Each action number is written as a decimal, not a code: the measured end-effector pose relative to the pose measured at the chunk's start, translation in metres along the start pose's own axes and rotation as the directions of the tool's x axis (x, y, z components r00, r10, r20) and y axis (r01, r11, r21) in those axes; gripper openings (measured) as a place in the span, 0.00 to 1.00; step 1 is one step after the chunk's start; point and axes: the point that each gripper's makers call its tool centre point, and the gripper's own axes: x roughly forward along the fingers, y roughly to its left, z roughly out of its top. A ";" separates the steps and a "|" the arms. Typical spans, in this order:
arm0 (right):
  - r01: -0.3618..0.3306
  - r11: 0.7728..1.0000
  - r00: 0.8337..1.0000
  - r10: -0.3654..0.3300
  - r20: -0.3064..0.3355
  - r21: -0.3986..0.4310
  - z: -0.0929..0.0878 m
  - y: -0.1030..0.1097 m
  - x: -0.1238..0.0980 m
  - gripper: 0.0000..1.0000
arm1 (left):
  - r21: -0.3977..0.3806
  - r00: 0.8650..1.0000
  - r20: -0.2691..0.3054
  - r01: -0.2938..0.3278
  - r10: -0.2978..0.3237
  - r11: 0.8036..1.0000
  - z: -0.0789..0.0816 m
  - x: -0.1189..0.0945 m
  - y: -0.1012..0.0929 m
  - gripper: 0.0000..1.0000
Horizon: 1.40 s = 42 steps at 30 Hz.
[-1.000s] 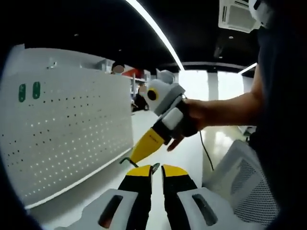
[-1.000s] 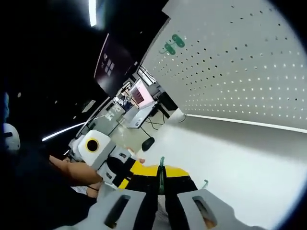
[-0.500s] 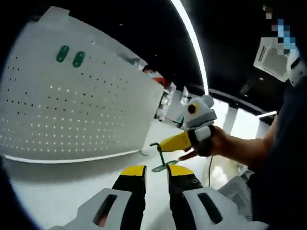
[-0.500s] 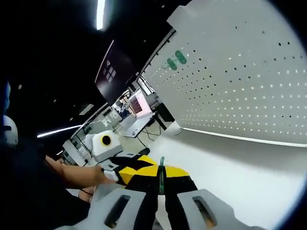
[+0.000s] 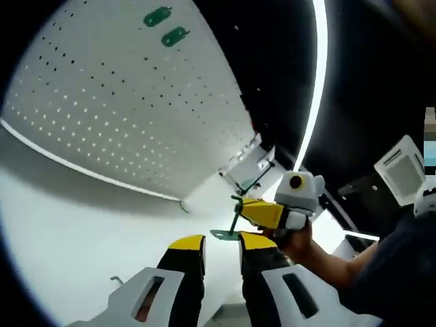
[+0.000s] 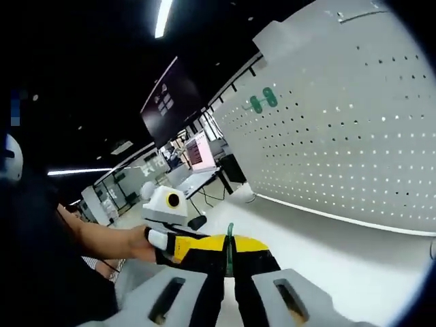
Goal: Insert the hook assembly into the mounting plate slot until the hook locks in place.
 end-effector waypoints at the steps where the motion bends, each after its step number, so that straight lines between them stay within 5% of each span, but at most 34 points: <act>1: 0.000 1.000 1.000 0.000 0.003 -0.010 0.001 0.001 0.000 0.00 | -0.009 1.000 0.002 0.002 -0.002 1.000 0.000 0.000 0.001 0.19; 6: -0.015 0.992 0.999 0.020 0.042 -0.126 0.007 0.010 -0.001 0.00 | -0.095 0.999 0.029 0.028 -0.025 0.995 0.003 0.000 -0.003 0.18; 12: 0.002 0.955 0.999 0.014 0.050 -0.297 0.007 0.022 0.000 0.00 | -0.157 0.997 0.058 0.055 -0.047 0.986 0.008 0.000 -0.007 0.09; 19: 0.004 0.934 0.998 0.019 0.061 -0.358 0.008 0.026 0.000 0.01 | -0.176 0.996 0.069 0.066 -0.054 0.982 0.010 -0.001 -0.008 0.06; 28: 0.044 0.901 0.997 -0.009 0.083 -0.432 0.009 0.027 0.001 0.02 | -0.141 0.993 0.112 0.038 -0.022 0.989 0.027 -0.004 -0.003 0.02; 37: 0.110 0.894 0.993 -0.084 0.080 -0.434 0.005 0.014 0.001 0.03 | -0.078 0.991 0.127 -0.018 0.028 0.997 0.038 -0.001 -0.003 0.01; 42: 0.141 0.882 0.990 -0.123 0.070 -0.449 0.001 0.009 0.002 0.07 | 0.024 0.989 0.103 -0.111 0.108 0.994 0.041 -0.002 0.007 0.01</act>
